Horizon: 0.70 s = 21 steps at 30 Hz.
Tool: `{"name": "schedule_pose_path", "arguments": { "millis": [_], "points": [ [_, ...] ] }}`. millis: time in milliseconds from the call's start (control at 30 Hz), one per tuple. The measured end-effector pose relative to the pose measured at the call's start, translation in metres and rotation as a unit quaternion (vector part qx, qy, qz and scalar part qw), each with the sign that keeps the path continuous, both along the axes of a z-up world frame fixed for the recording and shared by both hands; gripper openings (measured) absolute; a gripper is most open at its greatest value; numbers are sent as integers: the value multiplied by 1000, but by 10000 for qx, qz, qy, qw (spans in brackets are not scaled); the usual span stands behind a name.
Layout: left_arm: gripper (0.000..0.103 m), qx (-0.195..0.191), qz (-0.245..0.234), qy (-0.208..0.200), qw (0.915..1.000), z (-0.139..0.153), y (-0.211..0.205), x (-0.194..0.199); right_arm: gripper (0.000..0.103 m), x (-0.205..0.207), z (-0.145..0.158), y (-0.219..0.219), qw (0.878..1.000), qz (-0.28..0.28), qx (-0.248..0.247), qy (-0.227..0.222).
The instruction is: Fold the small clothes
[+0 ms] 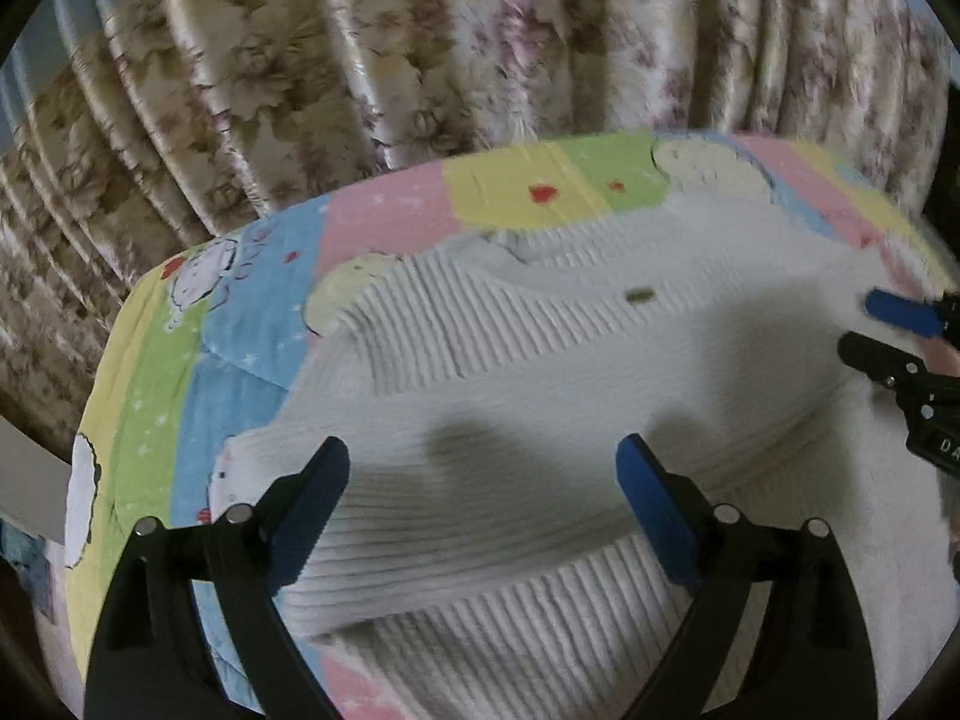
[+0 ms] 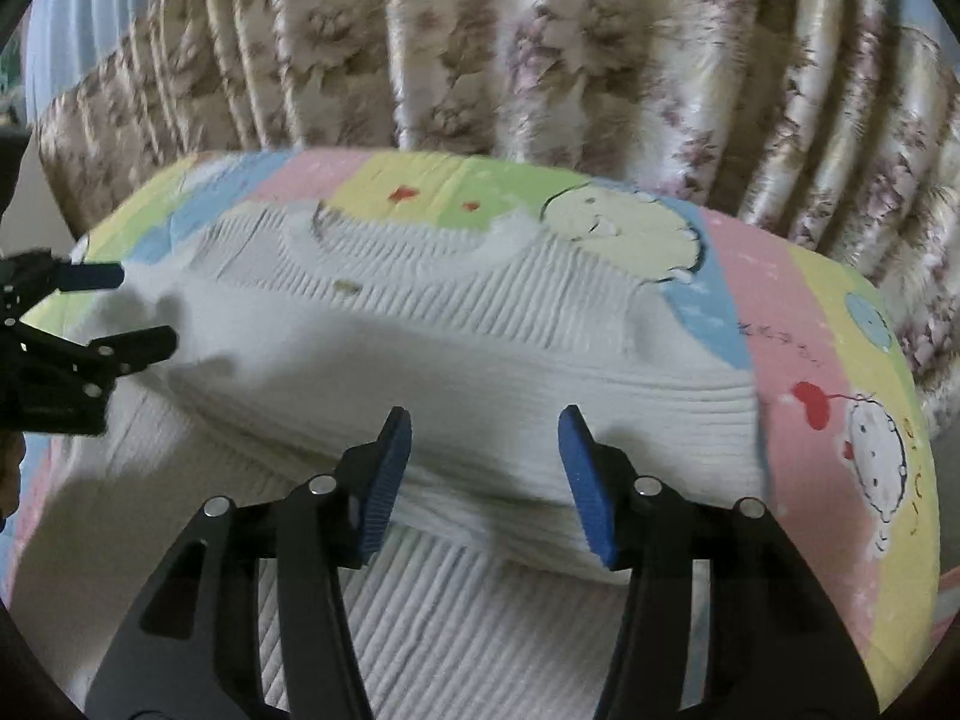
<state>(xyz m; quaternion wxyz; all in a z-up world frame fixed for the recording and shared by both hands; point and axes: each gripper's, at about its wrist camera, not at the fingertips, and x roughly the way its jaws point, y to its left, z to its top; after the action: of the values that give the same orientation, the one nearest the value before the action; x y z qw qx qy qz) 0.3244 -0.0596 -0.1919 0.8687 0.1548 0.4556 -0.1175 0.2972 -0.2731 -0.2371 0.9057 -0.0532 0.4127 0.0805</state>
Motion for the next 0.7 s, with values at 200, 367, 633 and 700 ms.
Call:
{"name": "schedule_pose_path", "arguments": {
  "millis": [200, 367, 633, 700],
  "points": [
    [91, -93, 28, 146, 9998, -13, 5, 0, 59, -5, -10, -18, 9993, -324, -177, 42],
    [91, 51, 27, 85, 9999, -11, 3, -3, 59, -13, -8, -38, 9981, -563, -242, 46],
    [91, -211, 47, 140, 9997, 13, 8, -24, 59, -43, 23, -37, 9986, -511, 84, -90],
    [91, -195, 63, 115, 9997, 22, 12, -35, 62, -51, 32, -35, 9985, -496, 199, -62]
  ]
}}
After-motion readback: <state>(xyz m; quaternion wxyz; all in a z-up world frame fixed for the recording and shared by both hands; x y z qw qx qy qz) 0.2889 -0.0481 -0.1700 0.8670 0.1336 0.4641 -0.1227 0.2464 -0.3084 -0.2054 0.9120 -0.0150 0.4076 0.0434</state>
